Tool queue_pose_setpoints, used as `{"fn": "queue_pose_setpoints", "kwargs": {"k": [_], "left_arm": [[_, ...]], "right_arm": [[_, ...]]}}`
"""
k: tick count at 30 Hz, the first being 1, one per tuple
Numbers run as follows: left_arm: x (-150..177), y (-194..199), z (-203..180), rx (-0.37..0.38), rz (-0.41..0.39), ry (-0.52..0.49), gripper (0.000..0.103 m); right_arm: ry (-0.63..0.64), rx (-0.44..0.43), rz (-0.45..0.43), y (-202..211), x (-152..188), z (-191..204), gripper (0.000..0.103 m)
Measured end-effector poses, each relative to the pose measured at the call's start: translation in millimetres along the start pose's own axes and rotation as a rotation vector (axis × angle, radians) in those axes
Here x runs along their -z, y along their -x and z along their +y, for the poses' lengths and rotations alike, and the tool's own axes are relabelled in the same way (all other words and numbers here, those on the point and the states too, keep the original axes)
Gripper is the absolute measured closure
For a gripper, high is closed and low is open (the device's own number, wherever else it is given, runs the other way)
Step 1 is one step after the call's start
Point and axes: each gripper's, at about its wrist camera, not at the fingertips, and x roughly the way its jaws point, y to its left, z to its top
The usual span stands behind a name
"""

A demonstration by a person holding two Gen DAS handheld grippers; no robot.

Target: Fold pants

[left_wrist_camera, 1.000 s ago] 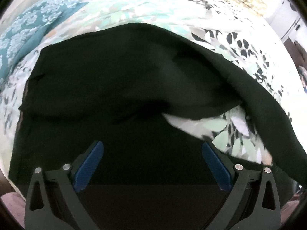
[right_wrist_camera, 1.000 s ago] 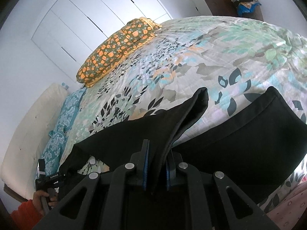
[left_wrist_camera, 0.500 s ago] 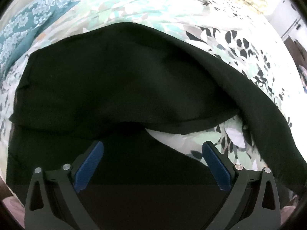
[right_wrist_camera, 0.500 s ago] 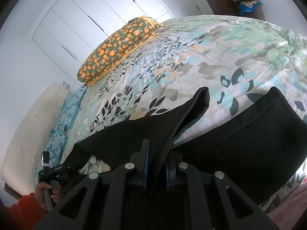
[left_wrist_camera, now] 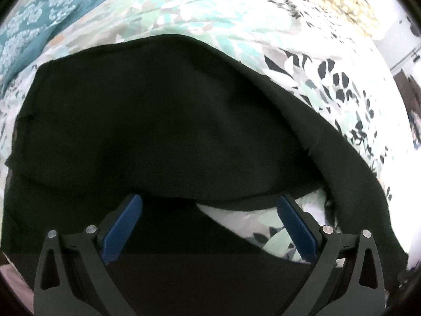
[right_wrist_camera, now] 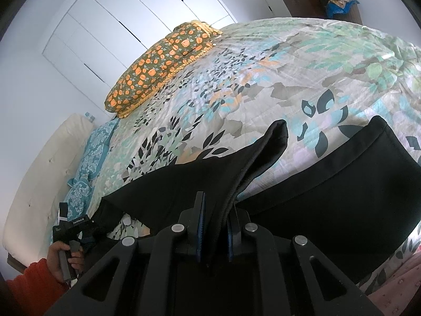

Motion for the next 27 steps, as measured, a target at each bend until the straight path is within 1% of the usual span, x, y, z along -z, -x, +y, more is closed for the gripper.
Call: {"fn": "queue_pose_setpoints", "kwargs": {"k": [2,6,9,10,11,14,15,16,17,20,21,22,23,25,26,27], "left_arm": [[-0.1,-2.1,-1.9,0.007,0.005,-0.006,0.001],[2.2,-6.3,-5.4,-0.008,0.011,-0.026,0.001],[-1.2,-3.9,-3.4,0.016,0.012,-0.018,0.001],[-6.3,-1.1,0.6,0.049,0.011,0.004,0.001],[-13.5,1.3,8.8,0.099,0.015,0.056,0.001],[-30.5,-0.2,37.2,0.226,0.058,0.268,0.001],[-34.4,-3.2,41.6,0.243,0.080,0.317,0.001],[-37.6,-5.7,41.3,0.243,0.096,0.330,0.001],[-41.0,-7.8,37.5,0.226,0.106,0.318,0.001],[-46.0,-16.1,14.1,0.119,0.124,0.223,0.001],[-46.8,-16.8,8.7,0.097,0.131,0.220,0.001],[-46.3,-13.8,7.7,0.100,0.126,0.241,0.001],[-44.4,-8.2,7.7,0.107,0.121,0.269,0.001],[-36.2,-1.0,5.2,0.080,0.171,0.237,0.002],[-29.1,4.6,3.1,0.065,0.184,0.215,0.002],[-19.4,13.0,2.1,0.042,0.181,0.201,0.002]], "right_arm": [[0.000,0.000,0.002,-0.9,0.2,-0.4,0.089],[-0.002,0.001,0.008,-2.0,0.6,-1.8,0.089],[-0.003,0.003,0.011,-1.5,0.9,-3.0,0.089],[-0.002,0.004,0.012,-1.8,0.9,-2.8,0.089],[-0.001,0.006,0.014,-2.6,0.7,-2.3,0.089],[-0.002,0.004,0.012,-2.8,0.9,-1.8,0.089],[-0.004,0.001,0.010,-2.9,1.0,-1.9,0.089],[-0.007,-0.001,0.009,-3.0,0.9,-2.2,0.089],[-0.011,-0.006,0.007,-3.1,0.4,-2.2,0.089],[-0.006,-0.010,0.000,-0.1,-0.2,-1.9,0.089],[-0.002,-0.010,-0.004,1.5,-0.6,-1.3,0.090],[0.003,-0.010,-0.007,3.0,-0.9,-0.9,0.090],[0.010,-0.010,-0.006,3.8,-1.2,-0.6,0.090],[0.005,-0.013,-0.002,3.6,-1.1,-2.4,0.090],[-0.001,-0.014,0.003,1.9,-1.4,-3.5,0.090],[-0.004,-0.014,0.006,0.3,-1.9,-4.4,0.090]]}}
